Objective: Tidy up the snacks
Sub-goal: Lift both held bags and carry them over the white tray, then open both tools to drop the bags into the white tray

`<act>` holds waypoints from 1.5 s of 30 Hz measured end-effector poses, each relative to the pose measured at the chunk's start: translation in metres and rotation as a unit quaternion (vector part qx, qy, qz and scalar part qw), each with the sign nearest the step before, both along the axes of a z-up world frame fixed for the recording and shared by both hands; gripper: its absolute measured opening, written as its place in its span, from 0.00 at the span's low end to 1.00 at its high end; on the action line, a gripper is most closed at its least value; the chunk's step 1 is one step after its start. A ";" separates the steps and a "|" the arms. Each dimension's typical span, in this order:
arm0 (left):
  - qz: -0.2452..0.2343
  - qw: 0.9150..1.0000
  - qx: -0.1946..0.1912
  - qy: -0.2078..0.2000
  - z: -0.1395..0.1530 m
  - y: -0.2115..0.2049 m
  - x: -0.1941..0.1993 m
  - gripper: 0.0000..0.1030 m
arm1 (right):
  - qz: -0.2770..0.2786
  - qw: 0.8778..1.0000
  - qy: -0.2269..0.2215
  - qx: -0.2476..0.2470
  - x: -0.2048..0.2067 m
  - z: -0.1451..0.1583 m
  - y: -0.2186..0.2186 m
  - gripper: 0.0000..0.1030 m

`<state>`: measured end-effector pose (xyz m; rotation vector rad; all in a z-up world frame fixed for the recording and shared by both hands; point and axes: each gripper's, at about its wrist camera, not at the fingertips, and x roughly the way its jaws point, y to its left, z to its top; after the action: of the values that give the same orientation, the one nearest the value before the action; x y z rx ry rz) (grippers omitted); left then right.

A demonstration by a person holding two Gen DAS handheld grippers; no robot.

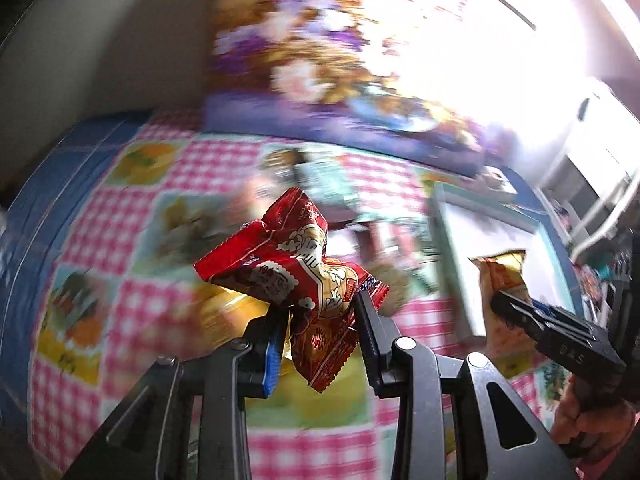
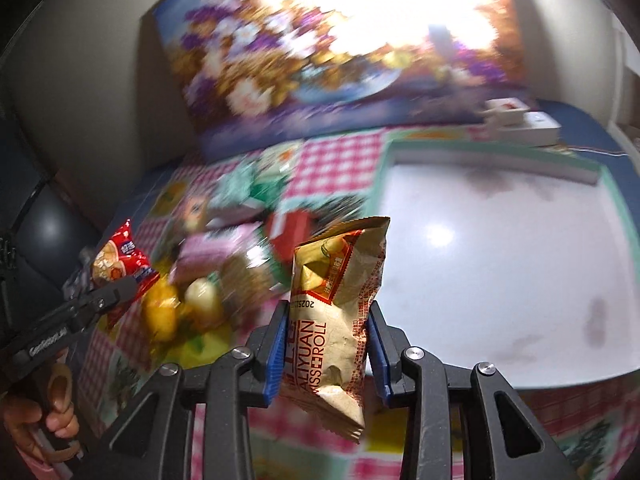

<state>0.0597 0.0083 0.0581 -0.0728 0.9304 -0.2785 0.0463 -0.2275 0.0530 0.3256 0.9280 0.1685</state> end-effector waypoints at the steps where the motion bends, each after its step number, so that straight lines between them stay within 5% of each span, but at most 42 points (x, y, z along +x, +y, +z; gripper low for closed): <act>1: -0.011 1.000 0.001 0.000 0.002 -0.009 0.003 0.34 | -0.010 1.000 0.000 -0.001 0.003 0.001 -0.007 0.37; 14: -0.144 0.989 0.011 0.029 -0.004 -0.156 0.059 0.34 | -0.128 0.990 0.031 -0.045 0.041 -0.005 -0.128 0.37; 33: -0.149 0.984 0.014 0.091 -0.034 -0.265 0.125 0.35 | -0.159 0.981 0.092 -0.060 0.086 -0.030 -0.191 0.39; 37: -0.141 0.986 0.012 0.089 -0.028 -0.262 0.125 0.60 | -0.159 0.981 0.091 -0.067 0.087 -0.025 -0.191 0.39; 42: -0.120 0.989 0.004 0.087 -0.017 -0.247 0.123 0.61 | -0.159 0.981 0.093 -0.068 0.085 -0.019 -0.189 0.40; 45: -0.096 0.992 -0.001 0.087 -0.012 -0.234 0.124 0.72 | -0.162 0.980 0.098 -0.068 0.083 -0.018 -0.185 0.60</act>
<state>0.1834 -0.2260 0.0464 -0.0095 1.1123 -0.4582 0.1289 -0.4120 0.0350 0.3652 1.0614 -0.2297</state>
